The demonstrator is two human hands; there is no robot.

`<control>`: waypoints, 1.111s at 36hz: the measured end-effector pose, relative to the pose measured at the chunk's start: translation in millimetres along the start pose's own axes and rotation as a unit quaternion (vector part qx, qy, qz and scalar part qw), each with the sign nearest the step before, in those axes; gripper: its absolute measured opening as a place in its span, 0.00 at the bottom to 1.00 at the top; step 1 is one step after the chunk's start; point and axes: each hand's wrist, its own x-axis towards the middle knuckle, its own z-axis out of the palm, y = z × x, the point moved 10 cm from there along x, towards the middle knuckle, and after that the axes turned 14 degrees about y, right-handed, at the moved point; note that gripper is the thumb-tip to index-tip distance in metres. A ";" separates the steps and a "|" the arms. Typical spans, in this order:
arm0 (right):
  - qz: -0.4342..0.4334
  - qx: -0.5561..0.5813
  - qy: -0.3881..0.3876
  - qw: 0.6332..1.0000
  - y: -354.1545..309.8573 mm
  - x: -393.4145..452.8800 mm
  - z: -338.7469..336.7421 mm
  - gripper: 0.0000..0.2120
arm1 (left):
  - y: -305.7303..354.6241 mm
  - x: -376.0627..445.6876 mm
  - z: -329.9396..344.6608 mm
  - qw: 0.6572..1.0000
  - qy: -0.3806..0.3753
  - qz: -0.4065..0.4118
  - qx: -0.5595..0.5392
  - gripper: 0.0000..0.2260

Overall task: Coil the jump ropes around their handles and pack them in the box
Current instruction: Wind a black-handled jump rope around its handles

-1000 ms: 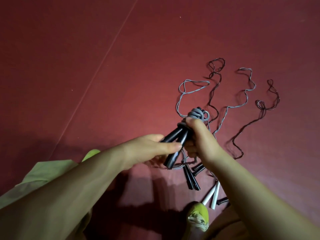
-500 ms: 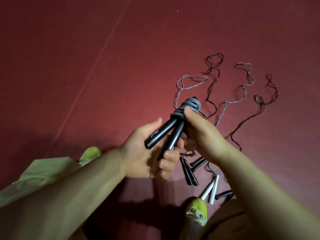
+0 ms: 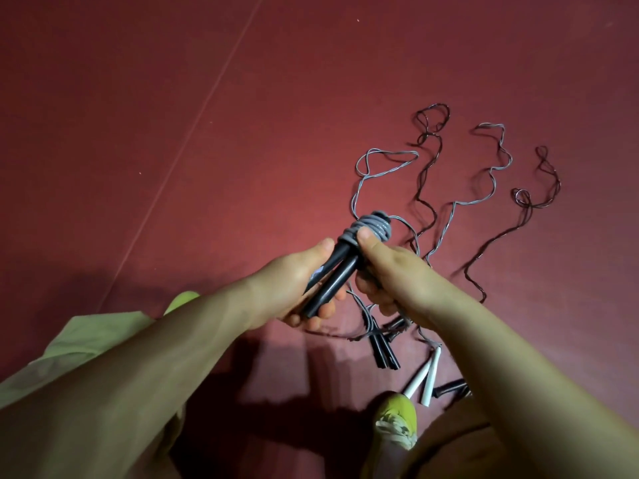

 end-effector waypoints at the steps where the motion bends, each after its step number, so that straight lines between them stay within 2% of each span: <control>1: 0.005 -0.003 0.002 1.000 1.4 0.3 0.5 0.22 | -1.9 0.7 -0.9 1.000 0.008 0.003 0.007 0.31; 5: 0.024 -0.045 -0.007 0.999 10.6 1.2 4.2 0.25 | 4.8 -2.3 -8.0 0.996 0.052 0.031 0.060 0.28; 8: 0.058 -0.070 -0.030 0.995 22.3 2.6 10.4 0.28 | 5.0 -4.1 -8.6 0.994 0.048 0.031 0.093 0.27; 11: 0.100 -0.046 -0.021 0.994 30.8 2.1 9.7 0.32 | 7.6 -4.9 -7.3 0.987 0.067 0.061 0.134 0.27; 14: 0.113 -0.012 -0.018 0.993 30.8 3.6 9.3 0.33 | 14.8 -6.8 -11.6 0.963 0.103 0.114 0.222 0.30; 16: 0.121 0.010 -0.019 0.992 30.2 4.4 9.7 0.31 | 18.0 -9.0 -10.7 0.959 0.105 0.127 0.229 0.26; 18: 0.129 0.043 -0.032 0.990 29.1 5.0 13.4 0.28 | 17.2 -9.0 -8.5 0.971 0.092 0.112 0.191 0.22; 22: 0.119 0.116 -0.027 0.986 21.2 6.6 11.5 0.26 | 12.1 -6.8 -9.5 0.995 0.049 0.056 0.066 0.25; 25: 0.101 0.184 -0.005 0.978 9.1 6.9 5.9 0.24 | 10.7 -13.7 2.0 0.999 -0.034 0.000 -0.041 0.25; 29: 0.034 0.242 -0.003 0.970 -9.5 6.4 3.6 0.22 | 4.6 -32.7 36.3 0.965 -0.190 -0.082 -0.163 0.22; 32: -0.016 0.214 -0.026 0.976 -16.6 3.0 8.1 0.25 | 3.9 -42.8 52.6 0.930 -0.263 -0.089 -0.239 0.24; 34: -0.035 0.166 -0.051 0.984 -17.3 1.0 14.2 0.28 | 3.4 -40.8 51.8 0.931 -0.246 -0.086 -0.255 0.21; 37: -0.029 0.101 -0.041 0.994 -9.2 7.6 14.2 0.31 | 2.4 -30.7 36.7 0.953 -0.150 -0.099 -0.243 0.08; 40: 0.010 0.014 0.019 1.000 5.2 15.7 3.2 0.32 | 5.3 -23.6 21.2 0.975 -0.079 -0.079 -0.192 0.11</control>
